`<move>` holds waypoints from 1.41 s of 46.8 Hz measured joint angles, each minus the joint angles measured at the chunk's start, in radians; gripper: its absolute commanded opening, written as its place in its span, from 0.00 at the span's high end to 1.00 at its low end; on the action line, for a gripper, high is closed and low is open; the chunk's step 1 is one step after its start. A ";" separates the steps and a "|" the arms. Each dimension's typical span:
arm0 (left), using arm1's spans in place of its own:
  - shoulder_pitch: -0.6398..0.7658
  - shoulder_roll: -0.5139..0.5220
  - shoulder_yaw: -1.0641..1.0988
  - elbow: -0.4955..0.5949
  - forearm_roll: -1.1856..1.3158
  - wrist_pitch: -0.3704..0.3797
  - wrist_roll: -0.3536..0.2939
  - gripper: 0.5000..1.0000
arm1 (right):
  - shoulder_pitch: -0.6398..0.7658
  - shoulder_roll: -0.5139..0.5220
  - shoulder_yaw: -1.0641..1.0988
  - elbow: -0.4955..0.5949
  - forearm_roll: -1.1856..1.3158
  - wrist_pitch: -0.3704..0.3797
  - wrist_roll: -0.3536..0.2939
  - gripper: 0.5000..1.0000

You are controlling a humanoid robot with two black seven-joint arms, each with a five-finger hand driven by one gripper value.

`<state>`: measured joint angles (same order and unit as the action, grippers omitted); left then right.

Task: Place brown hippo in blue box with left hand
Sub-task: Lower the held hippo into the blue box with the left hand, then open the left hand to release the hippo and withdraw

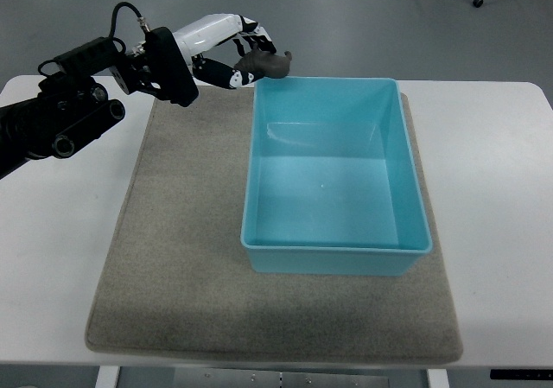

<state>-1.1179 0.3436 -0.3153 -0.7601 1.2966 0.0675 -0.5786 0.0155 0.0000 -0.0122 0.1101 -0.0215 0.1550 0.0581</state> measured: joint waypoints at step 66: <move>0.087 -0.184 0.210 -0.054 -0.002 0.130 -0.004 0.23 | 0.000 0.000 0.000 0.000 0.000 0.000 0.000 0.13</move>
<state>-1.0312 0.1596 -0.1056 -0.8145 1.2946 0.1977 -0.5826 0.0154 0.0000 -0.0123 0.1096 -0.0215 0.1550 0.0583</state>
